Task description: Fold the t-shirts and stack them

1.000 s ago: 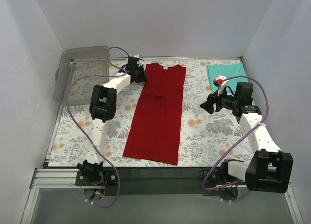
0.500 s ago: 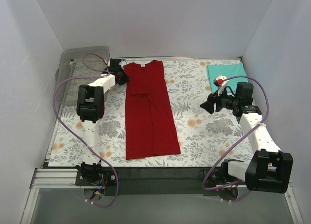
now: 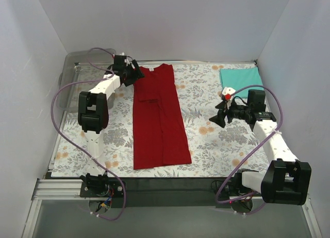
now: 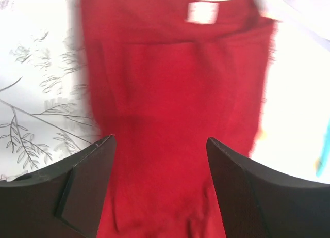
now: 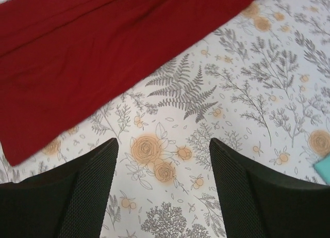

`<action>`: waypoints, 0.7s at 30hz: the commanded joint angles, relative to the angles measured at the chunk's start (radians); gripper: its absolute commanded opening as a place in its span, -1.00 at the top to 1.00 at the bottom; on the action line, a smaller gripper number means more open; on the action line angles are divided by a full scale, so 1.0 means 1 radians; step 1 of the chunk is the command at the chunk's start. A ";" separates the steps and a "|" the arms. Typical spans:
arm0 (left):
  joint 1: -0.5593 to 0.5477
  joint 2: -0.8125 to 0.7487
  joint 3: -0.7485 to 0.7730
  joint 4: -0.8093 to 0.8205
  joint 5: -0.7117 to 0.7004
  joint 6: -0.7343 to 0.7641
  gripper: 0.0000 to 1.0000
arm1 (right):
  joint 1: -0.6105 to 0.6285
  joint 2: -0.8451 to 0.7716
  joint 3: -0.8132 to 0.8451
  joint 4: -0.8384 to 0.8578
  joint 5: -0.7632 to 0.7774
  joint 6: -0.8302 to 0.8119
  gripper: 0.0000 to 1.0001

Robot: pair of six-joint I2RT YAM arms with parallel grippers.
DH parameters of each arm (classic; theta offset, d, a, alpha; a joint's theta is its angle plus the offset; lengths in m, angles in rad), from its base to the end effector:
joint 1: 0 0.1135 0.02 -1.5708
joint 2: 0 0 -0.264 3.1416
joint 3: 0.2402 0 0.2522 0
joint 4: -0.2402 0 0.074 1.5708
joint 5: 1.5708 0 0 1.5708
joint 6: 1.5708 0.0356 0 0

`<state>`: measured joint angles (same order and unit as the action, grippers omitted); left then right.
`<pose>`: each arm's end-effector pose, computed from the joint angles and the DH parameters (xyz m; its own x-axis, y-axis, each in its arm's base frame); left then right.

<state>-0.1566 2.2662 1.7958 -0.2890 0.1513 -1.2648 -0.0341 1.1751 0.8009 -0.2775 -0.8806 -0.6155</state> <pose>0.5068 -0.0854 0.1835 -0.4549 -0.8825 -0.1195 -0.5695 0.3914 -0.7228 0.2458 0.0191 0.2648 -0.1537 -0.3626 -0.9192 -0.8325 0.5486 -0.0772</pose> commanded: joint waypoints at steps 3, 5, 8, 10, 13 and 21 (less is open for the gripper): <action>-0.012 -0.355 -0.083 0.037 0.143 0.165 -0.34 | 0.088 -0.005 0.006 -0.297 -0.139 -0.649 -0.43; -0.026 -0.474 -0.253 0.066 0.178 0.276 -0.36 | 0.158 -0.008 -0.005 -0.414 -0.126 -0.806 -0.49; -0.047 -0.758 -0.482 0.157 0.250 0.392 -0.46 | 0.342 -0.005 -0.035 -0.431 -0.008 -0.903 -0.50; -0.067 -0.979 -0.706 0.211 0.331 0.528 -0.50 | 0.464 0.014 -0.045 -0.422 0.040 -0.876 -0.47; -0.087 -1.186 -0.964 0.209 0.471 0.701 -0.51 | 0.567 0.049 -0.052 -0.379 0.074 -0.791 -0.40; -0.104 -1.747 -1.296 0.121 0.706 0.967 -0.55 | 0.818 0.149 -0.095 -0.195 0.275 -0.527 -0.22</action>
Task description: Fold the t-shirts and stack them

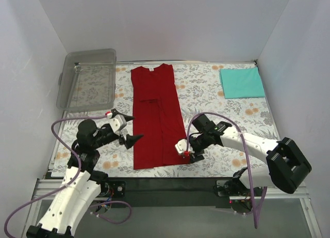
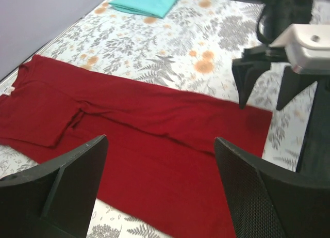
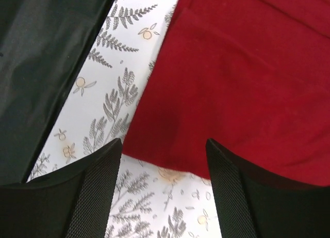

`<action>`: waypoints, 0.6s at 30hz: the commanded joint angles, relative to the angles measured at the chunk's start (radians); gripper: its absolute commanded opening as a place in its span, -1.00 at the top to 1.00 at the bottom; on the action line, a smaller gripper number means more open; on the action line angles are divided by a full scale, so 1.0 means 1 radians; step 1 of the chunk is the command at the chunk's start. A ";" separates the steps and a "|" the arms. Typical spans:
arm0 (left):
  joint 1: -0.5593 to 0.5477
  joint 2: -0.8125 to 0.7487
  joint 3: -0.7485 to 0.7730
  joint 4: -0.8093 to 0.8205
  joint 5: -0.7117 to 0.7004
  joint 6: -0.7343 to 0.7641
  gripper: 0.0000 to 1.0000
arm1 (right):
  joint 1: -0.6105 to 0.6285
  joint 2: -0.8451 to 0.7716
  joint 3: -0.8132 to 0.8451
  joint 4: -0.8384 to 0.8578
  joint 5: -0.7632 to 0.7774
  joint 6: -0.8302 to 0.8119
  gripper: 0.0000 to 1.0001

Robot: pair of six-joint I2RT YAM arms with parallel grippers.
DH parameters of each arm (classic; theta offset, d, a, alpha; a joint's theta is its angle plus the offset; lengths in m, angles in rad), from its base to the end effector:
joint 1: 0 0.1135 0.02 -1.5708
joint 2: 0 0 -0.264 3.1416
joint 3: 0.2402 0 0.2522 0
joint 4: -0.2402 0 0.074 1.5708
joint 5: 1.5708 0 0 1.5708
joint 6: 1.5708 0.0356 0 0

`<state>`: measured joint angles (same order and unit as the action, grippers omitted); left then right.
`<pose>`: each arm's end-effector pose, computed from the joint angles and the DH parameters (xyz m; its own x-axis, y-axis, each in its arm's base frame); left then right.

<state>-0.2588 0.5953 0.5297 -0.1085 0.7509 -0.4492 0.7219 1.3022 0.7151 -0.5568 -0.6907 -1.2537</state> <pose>0.1371 -0.0614 0.2880 -0.5142 -0.1923 -0.8359 0.6810 0.5010 -0.5341 0.1570 0.1684 0.1900 0.4590 -0.5716 -0.6801 -0.8697 -0.4455 -0.2126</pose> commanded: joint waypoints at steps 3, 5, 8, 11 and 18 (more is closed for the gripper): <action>-0.002 -0.110 -0.013 -0.195 0.133 0.248 -0.54 | 0.145 0.028 -0.043 0.139 0.155 0.172 -0.21; -0.003 -0.109 0.009 -0.293 0.149 0.320 -0.53 | 0.180 0.034 -0.049 0.158 0.169 0.203 -0.19; -0.025 -0.109 0.003 -0.353 0.153 0.387 -0.50 | 0.203 0.065 -0.039 0.167 0.177 0.220 -0.17; -0.060 -0.106 -0.014 -0.396 0.123 0.418 -0.47 | 0.232 0.101 -0.031 0.179 0.197 0.241 -0.15; -0.083 -0.152 -0.031 -0.480 0.062 0.474 -0.49 | 0.246 0.158 -0.036 0.216 0.260 0.284 -0.01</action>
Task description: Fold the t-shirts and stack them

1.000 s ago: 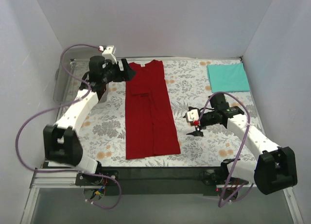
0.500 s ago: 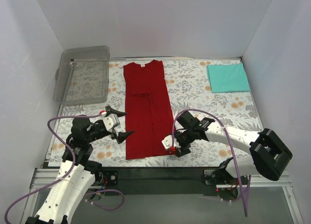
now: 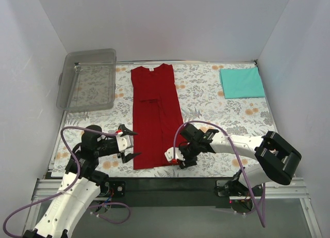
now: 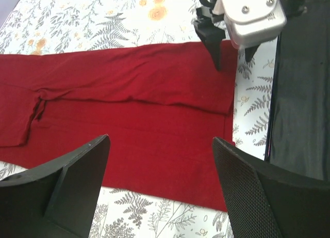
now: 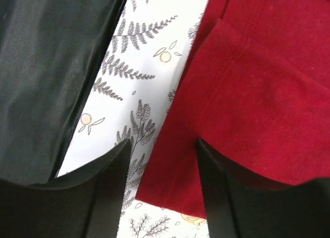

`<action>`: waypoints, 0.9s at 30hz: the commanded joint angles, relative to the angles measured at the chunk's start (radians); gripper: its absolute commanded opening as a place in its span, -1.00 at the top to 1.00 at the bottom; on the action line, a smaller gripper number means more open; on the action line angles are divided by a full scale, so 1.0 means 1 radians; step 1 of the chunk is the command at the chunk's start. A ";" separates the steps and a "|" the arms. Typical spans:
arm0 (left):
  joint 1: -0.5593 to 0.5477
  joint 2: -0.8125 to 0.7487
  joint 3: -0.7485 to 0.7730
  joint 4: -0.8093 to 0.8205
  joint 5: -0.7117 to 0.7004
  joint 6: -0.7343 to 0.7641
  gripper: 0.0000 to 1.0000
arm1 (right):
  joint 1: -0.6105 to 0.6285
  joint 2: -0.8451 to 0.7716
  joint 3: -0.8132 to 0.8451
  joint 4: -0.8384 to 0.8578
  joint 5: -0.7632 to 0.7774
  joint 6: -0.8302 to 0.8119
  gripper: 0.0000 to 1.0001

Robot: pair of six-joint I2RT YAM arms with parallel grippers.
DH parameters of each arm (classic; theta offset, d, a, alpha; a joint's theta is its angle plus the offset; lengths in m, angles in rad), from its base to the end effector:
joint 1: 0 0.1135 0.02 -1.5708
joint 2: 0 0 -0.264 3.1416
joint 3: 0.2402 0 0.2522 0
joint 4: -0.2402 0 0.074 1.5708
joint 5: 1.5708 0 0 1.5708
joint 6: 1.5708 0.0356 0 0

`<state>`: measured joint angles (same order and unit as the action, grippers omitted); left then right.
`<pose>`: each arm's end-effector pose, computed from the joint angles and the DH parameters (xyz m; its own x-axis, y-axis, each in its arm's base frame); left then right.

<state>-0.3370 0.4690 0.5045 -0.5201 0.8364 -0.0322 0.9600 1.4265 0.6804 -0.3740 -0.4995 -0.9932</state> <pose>0.0986 -0.0626 0.2559 -0.4665 0.1406 -0.8733 0.8268 0.4200 -0.3741 0.1285 0.2133 0.1578 0.4208 -0.6812 -0.5991 -0.8905 -0.4362 -0.1295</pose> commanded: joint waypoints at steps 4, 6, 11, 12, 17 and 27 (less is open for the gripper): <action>-0.005 -0.043 -0.012 -0.083 -0.014 0.064 -0.48 | 0.008 0.049 -0.008 0.044 0.105 0.044 0.23; -0.008 -0.032 -0.011 -0.089 0.004 0.072 -0.48 | 0.008 0.054 -0.013 0.046 0.124 0.057 0.45; -0.068 0.005 -0.021 -0.103 0.000 0.110 -0.47 | 0.008 0.046 -0.013 0.050 0.145 0.070 0.72; -0.080 0.013 -0.023 -0.103 0.006 0.118 -0.46 | 0.005 0.042 -0.013 0.052 0.145 0.074 0.74; -0.207 0.115 -0.029 -0.121 -0.022 0.146 -0.38 | -0.010 0.019 -0.012 0.050 0.115 0.076 0.92; -0.373 0.258 -0.055 -0.112 -0.126 0.153 0.07 | -0.056 -0.018 0.001 0.024 0.024 0.068 0.97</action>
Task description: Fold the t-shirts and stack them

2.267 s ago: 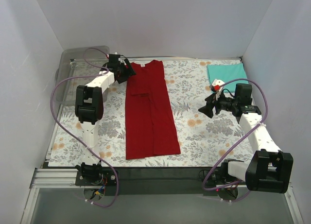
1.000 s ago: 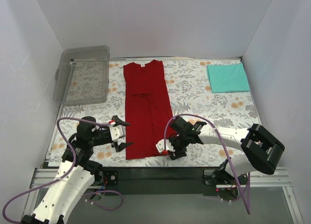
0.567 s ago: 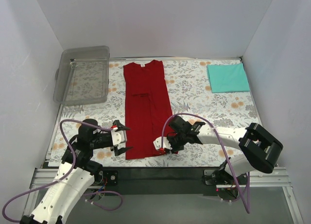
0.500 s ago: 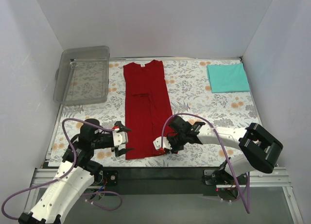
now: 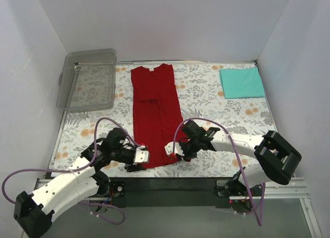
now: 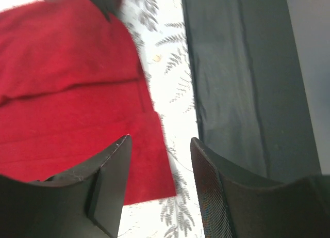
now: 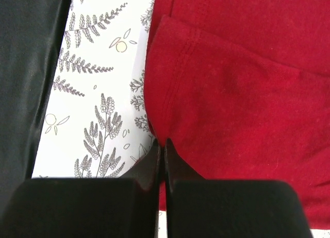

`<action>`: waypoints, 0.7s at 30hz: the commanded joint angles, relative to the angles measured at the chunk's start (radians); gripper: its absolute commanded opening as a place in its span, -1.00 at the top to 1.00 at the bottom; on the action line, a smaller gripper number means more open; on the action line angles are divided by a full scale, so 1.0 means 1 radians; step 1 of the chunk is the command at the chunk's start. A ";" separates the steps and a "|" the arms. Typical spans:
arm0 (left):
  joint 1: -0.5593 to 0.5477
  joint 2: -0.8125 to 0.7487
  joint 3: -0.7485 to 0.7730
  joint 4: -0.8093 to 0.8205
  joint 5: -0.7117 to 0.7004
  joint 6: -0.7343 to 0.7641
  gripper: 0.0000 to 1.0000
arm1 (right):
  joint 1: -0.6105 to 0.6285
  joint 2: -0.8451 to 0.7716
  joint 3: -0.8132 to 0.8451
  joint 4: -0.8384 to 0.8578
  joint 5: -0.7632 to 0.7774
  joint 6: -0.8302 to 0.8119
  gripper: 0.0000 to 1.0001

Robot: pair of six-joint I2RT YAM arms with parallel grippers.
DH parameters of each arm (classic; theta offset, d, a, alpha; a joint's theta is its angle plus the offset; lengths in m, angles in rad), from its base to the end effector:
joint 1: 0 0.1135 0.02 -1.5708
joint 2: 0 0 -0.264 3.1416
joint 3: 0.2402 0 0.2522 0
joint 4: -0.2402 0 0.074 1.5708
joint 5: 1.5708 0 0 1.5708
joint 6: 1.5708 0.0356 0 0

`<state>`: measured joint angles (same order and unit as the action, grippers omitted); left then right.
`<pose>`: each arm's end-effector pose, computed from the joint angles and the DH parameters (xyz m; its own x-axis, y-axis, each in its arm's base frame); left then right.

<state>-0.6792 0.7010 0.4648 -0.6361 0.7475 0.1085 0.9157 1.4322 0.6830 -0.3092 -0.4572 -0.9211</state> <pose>0.0897 -0.1035 0.2081 -0.5056 0.5103 -0.6957 0.8607 0.2422 -0.4479 0.1433 0.2123 0.1597 0.3503 -0.7167 -0.6029 -0.9330 -0.3234 -0.1576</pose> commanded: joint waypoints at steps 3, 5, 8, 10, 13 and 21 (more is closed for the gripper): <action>-0.078 0.078 -0.037 0.052 -0.091 -0.012 0.07 | -0.018 -0.019 0.001 -0.044 -0.024 -0.005 0.97; -0.120 0.116 -0.041 0.081 -0.135 -0.026 0.06 | -0.021 -0.021 0.004 -0.044 -0.028 -0.004 0.97; -0.158 0.170 -0.051 0.125 -0.220 -0.056 -0.03 | -0.026 -0.026 0.004 -0.045 -0.034 -0.004 0.97; -0.171 0.198 -0.057 0.145 -0.246 -0.069 -0.05 | -0.034 -0.026 0.001 -0.048 -0.032 -0.005 0.97; -0.200 0.225 -0.060 0.185 -0.307 -0.101 -0.07 | -0.041 -0.029 -0.005 -0.053 -0.034 -0.015 0.97; -0.253 0.299 -0.058 0.262 -0.430 -0.187 -0.03 | -0.063 -0.046 -0.010 -0.068 -0.052 -0.025 0.97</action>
<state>-0.9100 0.9836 0.4053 -0.4351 0.3943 -0.0380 0.8627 1.4120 0.6769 -0.3485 -0.4820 -0.9321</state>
